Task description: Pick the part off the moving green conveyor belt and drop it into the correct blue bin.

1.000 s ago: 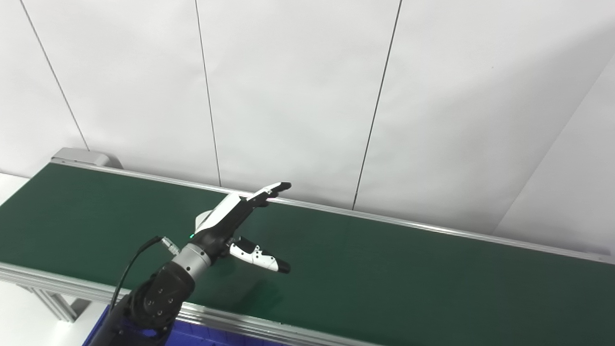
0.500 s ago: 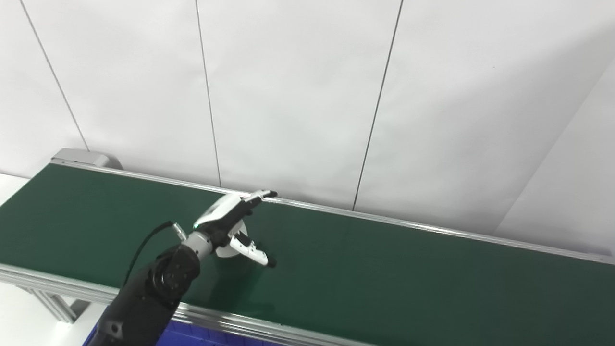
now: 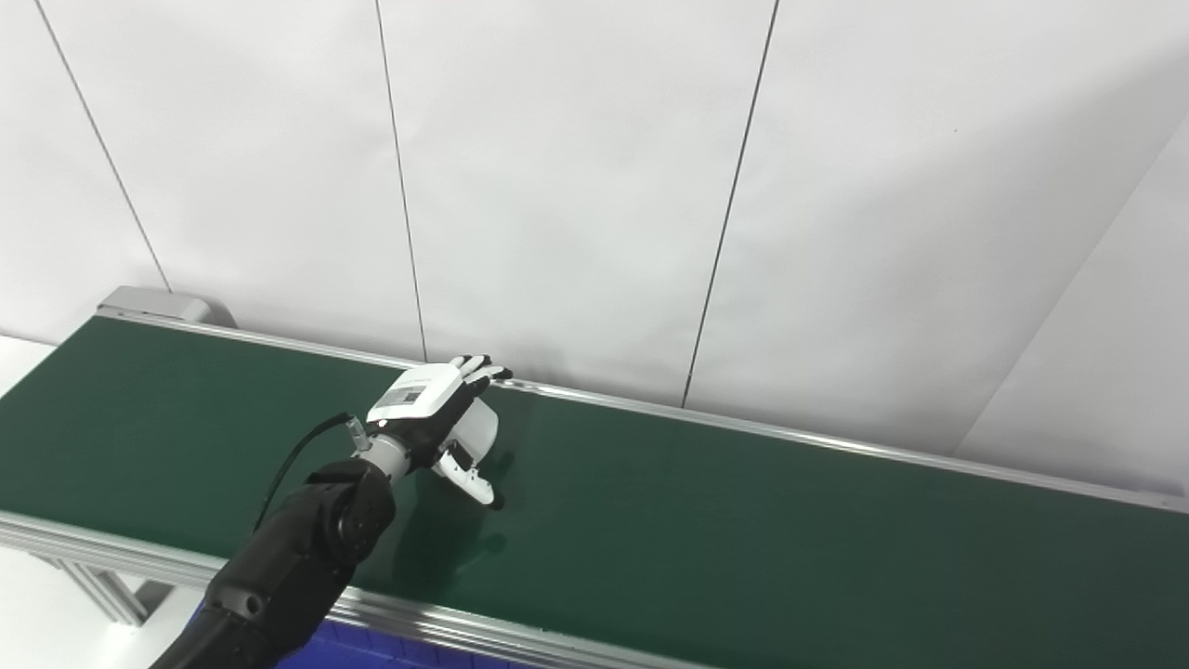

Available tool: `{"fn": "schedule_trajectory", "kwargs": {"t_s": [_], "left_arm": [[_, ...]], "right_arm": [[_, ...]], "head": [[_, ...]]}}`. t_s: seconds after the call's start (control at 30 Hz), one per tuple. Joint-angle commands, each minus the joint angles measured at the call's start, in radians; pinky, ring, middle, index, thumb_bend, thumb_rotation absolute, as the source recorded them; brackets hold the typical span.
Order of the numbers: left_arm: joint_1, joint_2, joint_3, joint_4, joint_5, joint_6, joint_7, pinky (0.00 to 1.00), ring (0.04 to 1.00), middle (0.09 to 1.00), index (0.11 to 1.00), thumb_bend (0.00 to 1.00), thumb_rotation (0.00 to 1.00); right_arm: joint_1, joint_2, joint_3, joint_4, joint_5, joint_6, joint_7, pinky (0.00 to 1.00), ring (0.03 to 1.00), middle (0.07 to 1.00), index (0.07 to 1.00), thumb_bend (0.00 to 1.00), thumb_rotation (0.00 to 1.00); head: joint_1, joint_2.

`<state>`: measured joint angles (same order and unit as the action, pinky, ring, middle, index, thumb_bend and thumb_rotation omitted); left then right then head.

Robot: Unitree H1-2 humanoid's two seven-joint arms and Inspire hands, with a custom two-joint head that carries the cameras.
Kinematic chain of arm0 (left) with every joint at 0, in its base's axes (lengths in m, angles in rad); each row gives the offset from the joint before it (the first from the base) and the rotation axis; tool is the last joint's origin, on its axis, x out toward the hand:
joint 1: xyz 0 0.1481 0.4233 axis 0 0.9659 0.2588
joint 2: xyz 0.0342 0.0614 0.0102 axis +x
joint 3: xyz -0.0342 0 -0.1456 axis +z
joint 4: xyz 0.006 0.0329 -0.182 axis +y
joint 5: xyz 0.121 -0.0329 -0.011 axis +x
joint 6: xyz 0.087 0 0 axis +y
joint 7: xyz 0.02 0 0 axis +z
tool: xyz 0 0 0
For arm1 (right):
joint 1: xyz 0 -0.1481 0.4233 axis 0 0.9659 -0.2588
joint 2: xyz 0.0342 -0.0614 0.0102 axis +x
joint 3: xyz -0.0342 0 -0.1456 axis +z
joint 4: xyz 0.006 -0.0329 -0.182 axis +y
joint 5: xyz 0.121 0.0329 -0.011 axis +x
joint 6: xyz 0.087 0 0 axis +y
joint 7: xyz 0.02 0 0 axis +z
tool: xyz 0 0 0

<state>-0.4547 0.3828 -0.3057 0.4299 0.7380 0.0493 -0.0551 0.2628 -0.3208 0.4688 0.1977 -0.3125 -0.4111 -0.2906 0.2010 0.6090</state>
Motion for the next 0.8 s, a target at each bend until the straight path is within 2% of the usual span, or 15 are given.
{"fn": "schedule_trajectory", "kwargs": {"t_s": [0.0,0.13,0.23,0.27,0.3,0.33,0.37,0.4,0.43,0.47,0.53,0.6,0.77], "left_arm": [[-0.037,0.025,-0.010,0.007,0.021,0.040,-0.022,1.00,1.000,1.000,0.916,0.92,0.22],[-0.044,0.021,-0.037,0.031,0.037,0.077,-0.049,1.00,1.000,1.000,0.915,0.91,0.20],[-0.044,0.014,-0.050,0.051,0.041,0.087,-0.046,1.00,0.995,0.992,0.873,0.80,0.04],[-0.044,0.011,-0.046,0.060,0.029,0.080,-0.038,1.00,0.994,0.989,0.868,0.79,0.04],[-0.043,0.004,-0.035,0.069,0.011,0.078,-0.028,0.92,0.935,0.958,0.845,0.75,0.02],[-0.043,-0.002,-0.026,0.082,-0.003,0.072,-0.014,0.69,0.775,0.891,0.808,0.71,0.01],[-0.044,-0.007,-0.020,0.094,-0.013,0.064,-0.002,0.58,0.626,0.803,0.759,0.60,0.00],[-0.045,-0.009,-0.018,0.102,-0.019,0.059,0.006,0.50,0.533,0.718,0.706,0.52,0.00],[-0.046,-0.010,-0.017,0.111,-0.026,0.057,0.008,0.48,0.501,0.690,0.688,0.50,0.00],[-0.048,-0.011,-0.018,0.117,-0.031,0.057,0.009,0.45,0.454,0.573,0.586,0.50,0.00],[-0.049,-0.006,-0.029,0.117,-0.033,0.058,0.002,0.45,0.439,0.521,0.511,0.50,0.00],[-0.049,-0.001,-0.041,0.115,-0.033,0.054,-0.007,0.44,0.436,0.516,0.505,0.50,0.00],[-0.051,0.011,-0.065,0.088,-0.029,0.093,-0.044,0.41,0.426,0.511,0.503,0.50,0.00]], "right_arm": [[0.003,-0.011,0.000,-0.035,0.007,-0.059,-0.023,0.72,0.819,0.858,0.895,0.77,0.30],[0.003,-0.015,0.005,-0.038,0.009,-0.059,-0.026,0.72,0.819,0.860,0.893,0.77,0.30],[0.006,-0.017,0.003,-0.042,0.003,-0.059,-0.028,0.72,0.818,0.860,0.895,0.77,0.31],[0.006,-0.017,0.003,-0.043,0.001,-0.059,-0.030,0.72,0.818,0.860,0.894,0.77,0.31],[0.007,-0.017,0.001,-0.044,0.003,-0.059,-0.027,0.72,0.815,0.858,0.893,0.77,0.30],[0.008,-0.017,0.000,-0.045,0.004,-0.059,-0.025,0.72,0.815,0.859,0.895,0.77,0.30],[0.008,-0.017,-0.001,-0.047,0.005,-0.059,-0.023,0.72,0.816,0.859,0.894,0.77,0.31],[0.009,-0.016,-0.002,-0.047,0.005,-0.059,-0.021,0.72,0.816,0.859,0.893,0.76,0.30],[0.007,-0.017,0.001,-0.046,0.007,-0.059,-0.026,0.72,0.816,0.859,0.893,0.76,0.30],[0.006,-0.017,0.004,-0.046,0.009,-0.059,-0.030,0.72,0.813,0.855,0.892,0.77,0.30],[0.005,-0.018,0.005,-0.045,0.012,-0.059,-0.030,0.72,0.814,0.857,0.895,0.76,0.31],[0.006,-0.017,0.001,-0.044,0.013,-0.059,-0.023,0.72,0.817,0.859,0.896,0.76,0.32],[0.004,-0.015,-0.001,-0.041,0.007,-0.059,-0.021,0.72,0.816,0.859,0.901,0.76,0.35]], "head": [[0.000,0.000],[-0.002,0.005],[-0.005,0.009],[-0.005,0.009],[-0.002,0.009],[-0.002,0.009],[-0.002,0.009],[-0.002,0.009],[-0.004,0.010],[-0.004,0.010],[-0.005,0.012],[-0.005,0.012],[-0.008,0.010]]}}
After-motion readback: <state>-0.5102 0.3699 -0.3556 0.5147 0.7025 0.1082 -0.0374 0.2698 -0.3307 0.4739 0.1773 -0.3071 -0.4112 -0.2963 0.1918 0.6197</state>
